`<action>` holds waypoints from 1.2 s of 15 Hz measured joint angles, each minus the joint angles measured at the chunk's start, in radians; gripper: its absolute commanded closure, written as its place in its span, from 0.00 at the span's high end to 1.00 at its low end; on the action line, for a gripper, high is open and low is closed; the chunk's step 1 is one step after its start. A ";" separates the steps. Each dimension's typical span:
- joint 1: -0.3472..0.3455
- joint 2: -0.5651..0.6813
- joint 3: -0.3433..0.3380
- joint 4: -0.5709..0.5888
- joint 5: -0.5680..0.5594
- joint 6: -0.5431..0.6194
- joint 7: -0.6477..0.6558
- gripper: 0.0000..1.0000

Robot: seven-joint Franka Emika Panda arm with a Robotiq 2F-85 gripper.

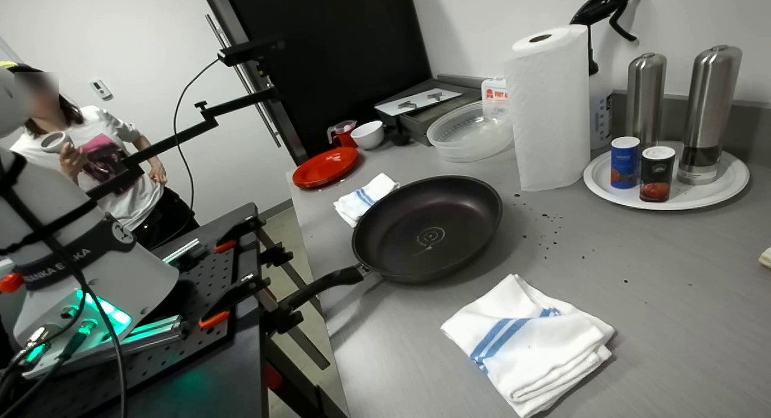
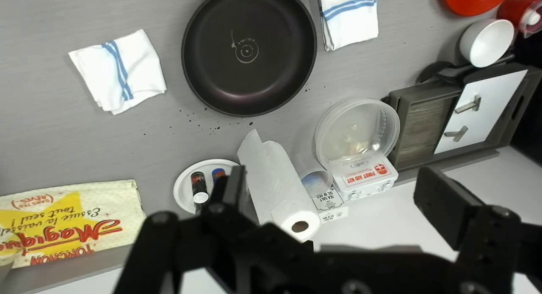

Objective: Wipe the pan with a towel

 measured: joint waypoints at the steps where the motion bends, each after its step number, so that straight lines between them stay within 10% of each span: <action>1: -0.001 0.000 0.000 0.000 0.000 0.000 0.000 1.00; 10: -0.039 0.087 -0.002 -0.026 -0.011 0.123 -0.002 1.00; 18: -0.098 0.393 -0.075 -0.023 -0.031 0.545 -0.079 1.00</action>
